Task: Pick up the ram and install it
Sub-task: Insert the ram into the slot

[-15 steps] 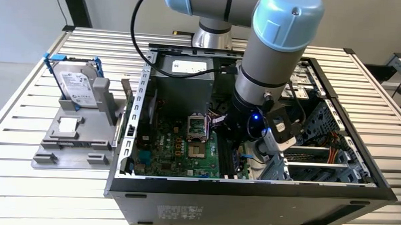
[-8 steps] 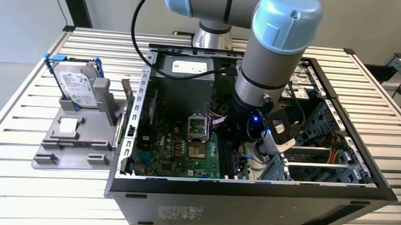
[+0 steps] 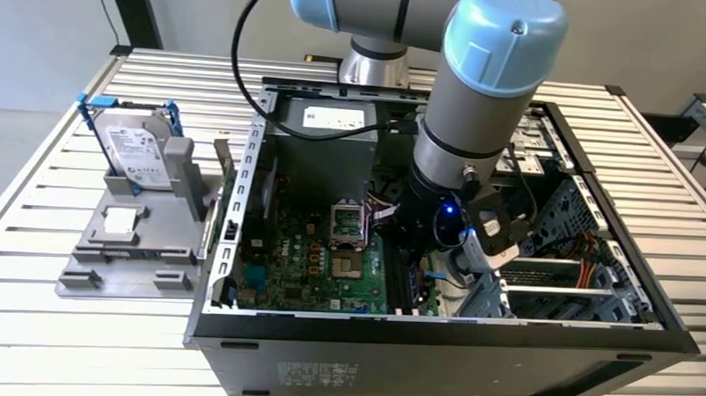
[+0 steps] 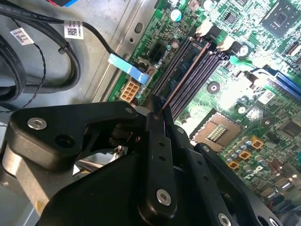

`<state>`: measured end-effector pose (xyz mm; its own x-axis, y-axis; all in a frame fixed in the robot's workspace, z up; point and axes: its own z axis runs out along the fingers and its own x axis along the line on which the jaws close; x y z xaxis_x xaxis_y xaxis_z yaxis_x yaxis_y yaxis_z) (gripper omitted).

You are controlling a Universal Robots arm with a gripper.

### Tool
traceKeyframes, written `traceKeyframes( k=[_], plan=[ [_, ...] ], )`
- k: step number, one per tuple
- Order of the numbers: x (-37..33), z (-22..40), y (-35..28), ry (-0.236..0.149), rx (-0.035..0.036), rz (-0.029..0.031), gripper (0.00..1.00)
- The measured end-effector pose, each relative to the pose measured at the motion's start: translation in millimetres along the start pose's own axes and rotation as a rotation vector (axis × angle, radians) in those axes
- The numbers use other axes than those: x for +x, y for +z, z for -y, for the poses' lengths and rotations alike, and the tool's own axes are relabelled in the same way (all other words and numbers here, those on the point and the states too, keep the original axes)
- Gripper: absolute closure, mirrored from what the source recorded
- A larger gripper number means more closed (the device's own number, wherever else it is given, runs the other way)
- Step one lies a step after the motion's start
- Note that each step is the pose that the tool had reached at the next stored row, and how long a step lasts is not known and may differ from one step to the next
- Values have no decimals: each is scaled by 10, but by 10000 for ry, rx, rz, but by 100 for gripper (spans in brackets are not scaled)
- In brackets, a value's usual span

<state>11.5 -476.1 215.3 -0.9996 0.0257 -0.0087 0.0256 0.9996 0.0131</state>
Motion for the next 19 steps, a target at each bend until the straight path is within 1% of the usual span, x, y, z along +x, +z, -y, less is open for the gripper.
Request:
traceKeyframes(
  k=[11,15,19],
  plan=[
    [-12,0,1,339,2,3,100],
    [-12,0,2,322,2,3,100],
    [-11,-1,3,103,-2,0,100]
  ],
)
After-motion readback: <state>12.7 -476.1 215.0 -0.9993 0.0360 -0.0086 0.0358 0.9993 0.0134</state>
